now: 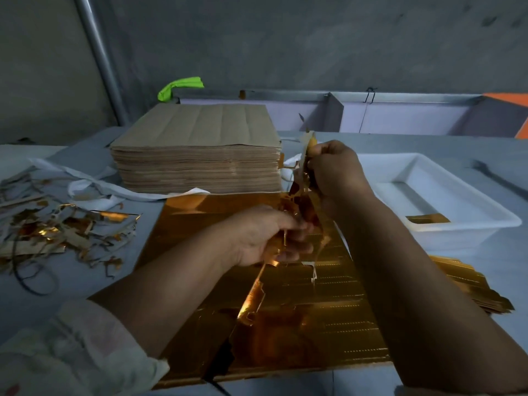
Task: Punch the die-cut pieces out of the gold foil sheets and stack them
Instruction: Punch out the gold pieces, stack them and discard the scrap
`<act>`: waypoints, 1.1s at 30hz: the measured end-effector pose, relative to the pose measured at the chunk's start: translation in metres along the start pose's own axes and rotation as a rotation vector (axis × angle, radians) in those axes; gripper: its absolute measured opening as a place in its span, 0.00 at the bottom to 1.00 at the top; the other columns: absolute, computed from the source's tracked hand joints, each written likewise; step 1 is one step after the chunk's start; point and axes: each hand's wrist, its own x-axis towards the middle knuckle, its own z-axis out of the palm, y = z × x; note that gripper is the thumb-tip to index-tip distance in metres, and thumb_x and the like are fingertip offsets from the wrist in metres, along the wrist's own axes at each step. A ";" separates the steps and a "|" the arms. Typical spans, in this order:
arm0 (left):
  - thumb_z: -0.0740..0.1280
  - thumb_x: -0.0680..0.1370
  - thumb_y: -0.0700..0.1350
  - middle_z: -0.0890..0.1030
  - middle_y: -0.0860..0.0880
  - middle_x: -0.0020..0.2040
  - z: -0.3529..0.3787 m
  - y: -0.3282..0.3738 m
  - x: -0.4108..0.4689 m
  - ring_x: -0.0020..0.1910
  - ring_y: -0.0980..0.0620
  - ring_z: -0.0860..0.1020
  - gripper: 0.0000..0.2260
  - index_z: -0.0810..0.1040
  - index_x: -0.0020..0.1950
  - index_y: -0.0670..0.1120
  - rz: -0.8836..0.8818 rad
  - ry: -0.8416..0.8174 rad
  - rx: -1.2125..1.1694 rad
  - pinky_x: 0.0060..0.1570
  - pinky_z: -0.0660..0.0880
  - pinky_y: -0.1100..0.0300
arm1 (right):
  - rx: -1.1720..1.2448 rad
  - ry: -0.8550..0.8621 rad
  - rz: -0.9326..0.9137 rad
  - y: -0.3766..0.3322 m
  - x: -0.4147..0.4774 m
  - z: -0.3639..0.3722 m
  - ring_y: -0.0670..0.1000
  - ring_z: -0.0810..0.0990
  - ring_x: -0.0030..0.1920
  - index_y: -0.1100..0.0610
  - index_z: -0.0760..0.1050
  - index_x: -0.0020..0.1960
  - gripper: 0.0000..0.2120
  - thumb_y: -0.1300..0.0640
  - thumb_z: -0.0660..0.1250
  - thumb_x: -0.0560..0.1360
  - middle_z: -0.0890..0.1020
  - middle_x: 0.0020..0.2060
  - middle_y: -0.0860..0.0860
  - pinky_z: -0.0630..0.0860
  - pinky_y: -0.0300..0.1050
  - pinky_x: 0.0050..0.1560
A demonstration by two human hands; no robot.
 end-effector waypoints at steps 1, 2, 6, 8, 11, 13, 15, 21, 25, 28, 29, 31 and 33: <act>0.67 0.77 0.41 0.84 0.48 0.35 -0.002 0.003 0.002 0.40 0.49 0.85 0.04 0.80 0.49 0.42 0.002 0.087 -0.082 0.46 0.82 0.51 | -0.023 0.007 -0.018 0.000 0.000 -0.002 0.53 0.79 0.32 0.57 0.71 0.42 0.12 0.69 0.55 0.78 0.78 0.35 0.55 0.77 0.47 0.36; 0.65 0.79 0.41 0.83 0.47 0.35 -0.006 0.007 0.005 0.39 0.49 0.85 0.05 0.79 0.49 0.42 0.011 0.173 -0.185 0.46 0.82 0.49 | -0.059 0.012 -0.032 0.002 -0.001 -0.004 0.54 0.78 0.34 0.56 0.71 0.41 0.12 0.69 0.55 0.78 0.78 0.37 0.56 0.78 0.47 0.37; 0.61 0.79 0.43 0.83 0.41 0.47 -0.020 0.023 0.013 0.49 0.41 0.84 0.07 0.78 0.49 0.42 0.097 0.350 -0.356 0.52 0.78 0.40 | -0.334 -0.064 -0.059 0.011 -0.009 -0.003 0.57 0.80 0.41 0.54 0.73 0.41 0.10 0.66 0.59 0.76 0.82 0.45 0.59 0.80 0.56 0.44; 0.60 0.79 0.46 0.84 0.43 0.45 -0.018 0.027 0.015 0.44 0.43 0.85 0.10 0.79 0.50 0.44 0.114 0.347 -0.351 0.49 0.79 0.40 | -0.468 -0.172 -0.061 0.013 -0.015 0.004 0.59 0.81 0.48 0.55 0.77 0.46 0.08 0.63 0.60 0.77 0.83 0.48 0.59 0.80 0.60 0.53; 0.60 0.79 0.49 0.83 0.46 0.37 -0.002 0.033 0.018 0.28 0.49 0.82 0.12 0.80 0.44 0.47 0.130 0.354 -0.377 0.29 0.79 0.52 | -0.609 -0.314 -0.092 0.012 -0.019 0.015 0.58 0.83 0.51 0.58 0.78 0.56 0.09 0.60 0.61 0.79 0.83 0.49 0.58 0.80 0.59 0.55; 0.60 0.80 0.49 0.83 0.46 0.34 0.005 0.037 0.021 0.25 0.50 0.80 0.14 0.81 0.39 0.48 0.147 0.457 -0.354 0.24 0.75 0.57 | -0.571 -0.383 -0.065 0.011 -0.020 0.016 0.58 0.84 0.47 0.59 0.79 0.54 0.08 0.60 0.62 0.79 0.84 0.46 0.58 0.82 0.58 0.53; 0.60 0.79 0.46 0.80 0.47 0.28 0.001 0.041 0.021 0.24 0.51 0.79 0.16 0.77 0.33 0.47 0.170 0.563 -0.395 0.24 0.76 0.58 | -0.406 -0.469 0.027 0.012 -0.019 0.011 0.60 0.85 0.46 0.59 0.80 0.50 0.05 0.62 0.65 0.78 0.85 0.45 0.60 0.82 0.58 0.53; 0.60 0.83 0.47 0.77 0.48 0.36 -0.033 0.048 0.015 0.28 0.56 0.77 0.12 0.75 0.42 0.45 0.228 0.763 -0.585 0.33 0.82 0.56 | -0.512 -0.345 0.054 0.038 -0.006 -0.025 0.53 0.83 0.44 0.54 0.78 0.50 0.06 0.53 0.64 0.80 0.82 0.44 0.52 0.81 0.47 0.46; 0.59 0.83 0.48 0.72 0.51 0.35 -0.050 0.042 0.017 0.28 0.57 0.71 0.10 0.75 0.44 0.46 0.226 0.841 -0.444 0.30 0.78 0.63 | -1.018 -0.309 -0.128 0.067 -0.001 -0.039 0.51 0.79 0.47 0.55 0.77 0.53 0.07 0.53 0.64 0.80 0.77 0.41 0.50 0.74 0.43 0.46; 0.58 0.83 0.48 0.71 0.51 0.36 -0.053 0.032 0.019 0.29 0.57 0.69 0.10 0.75 0.46 0.47 0.191 0.843 -0.354 0.25 0.72 0.66 | -1.179 -0.506 -0.046 0.082 -0.005 -0.039 0.50 0.79 0.48 0.56 0.78 0.58 0.10 0.54 0.67 0.78 0.80 0.46 0.51 0.77 0.42 0.48; 0.59 0.83 0.48 0.71 0.51 0.37 -0.053 0.028 0.020 0.30 0.57 0.69 0.10 0.75 0.46 0.47 0.172 0.835 -0.337 0.25 0.71 0.66 | -1.209 -0.536 -0.009 0.086 -0.007 -0.038 0.50 0.80 0.49 0.56 0.77 0.59 0.12 0.55 0.69 0.77 0.81 0.49 0.52 0.79 0.44 0.51; 0.59 0.83 0.48 0.71 0.51 0.38 -0.053 0.021 0.022 0.31 0.57 0.69 0.09 0.76 0.47 0.47 0.133 0.814 -0.312 0.29 0.71 0.65 | -1.261 -0.530 0.025 0.096 -0.010 -0.037 0.52 0.80 0.51 0.56 0.77 0.61 0.13 0.56 0.70 0.77 0.81 0.51 0.54 0.80 0.46 0.54; 0.60 0.82 0.47 0.72 0.50 0.40 -0.053 0.016 0.024 0.33 0.57 0.70 0.08 0.76 0.48 0.47 0.103 0.802 -0.291 0.32 0.71 0.64 | -1.303 -0.503 0.008 0.104 -0.011 -0.037 0.52 0.80 0.50 0.57 0.78 0.59 0.11 0.56 0.69 0.78 0.81 0.51 0.54 0.78 0.43 0.50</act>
